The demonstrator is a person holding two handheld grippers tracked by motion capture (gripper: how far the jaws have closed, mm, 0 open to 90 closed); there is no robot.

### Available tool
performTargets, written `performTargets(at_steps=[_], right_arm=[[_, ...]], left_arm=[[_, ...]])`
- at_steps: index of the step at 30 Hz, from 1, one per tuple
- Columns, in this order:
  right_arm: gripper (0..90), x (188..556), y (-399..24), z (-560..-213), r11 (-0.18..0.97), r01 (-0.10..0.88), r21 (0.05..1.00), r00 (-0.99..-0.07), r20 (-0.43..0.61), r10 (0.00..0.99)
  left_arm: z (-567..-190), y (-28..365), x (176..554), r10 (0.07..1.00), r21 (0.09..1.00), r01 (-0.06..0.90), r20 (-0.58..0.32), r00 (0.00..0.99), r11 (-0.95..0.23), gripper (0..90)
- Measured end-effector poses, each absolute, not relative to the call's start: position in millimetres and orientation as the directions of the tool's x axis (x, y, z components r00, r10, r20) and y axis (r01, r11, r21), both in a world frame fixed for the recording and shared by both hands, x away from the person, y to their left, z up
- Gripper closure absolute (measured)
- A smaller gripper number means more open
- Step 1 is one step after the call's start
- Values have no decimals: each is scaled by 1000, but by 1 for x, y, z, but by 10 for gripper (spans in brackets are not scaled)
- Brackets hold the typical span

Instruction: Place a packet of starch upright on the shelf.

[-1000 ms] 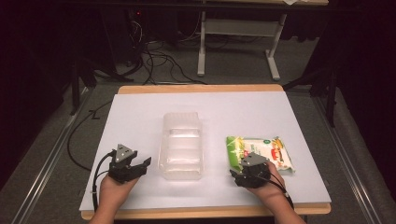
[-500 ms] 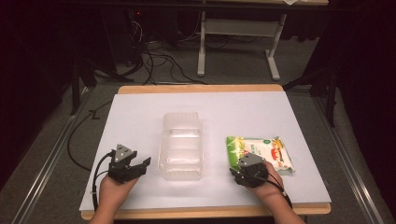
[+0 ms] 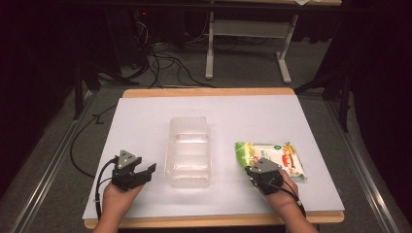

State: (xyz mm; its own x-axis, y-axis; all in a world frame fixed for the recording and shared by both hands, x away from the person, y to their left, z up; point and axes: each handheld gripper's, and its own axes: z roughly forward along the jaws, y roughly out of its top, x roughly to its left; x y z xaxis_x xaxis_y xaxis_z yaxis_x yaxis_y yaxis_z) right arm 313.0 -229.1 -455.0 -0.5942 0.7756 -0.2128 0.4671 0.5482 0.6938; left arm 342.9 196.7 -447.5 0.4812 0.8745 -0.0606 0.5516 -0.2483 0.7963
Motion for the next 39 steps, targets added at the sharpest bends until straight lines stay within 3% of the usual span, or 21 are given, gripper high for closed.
performTargets(at_steps=[10,23,39], right_arm=[[900,311,-252,-436,443,442,780,-570,-137,810],[900,307,-283,-383,242,296,924,-526,-54,849],[900,321,-287,-344,105,195,975,-492,4,871]], left_arm=[[-448,197,343,876,795,554,-63,479,-246,385],[-448,197,345,878,797,554,-62,475,-243,385],[-447,199,344,877,800,550,-62,476,-242,385]])
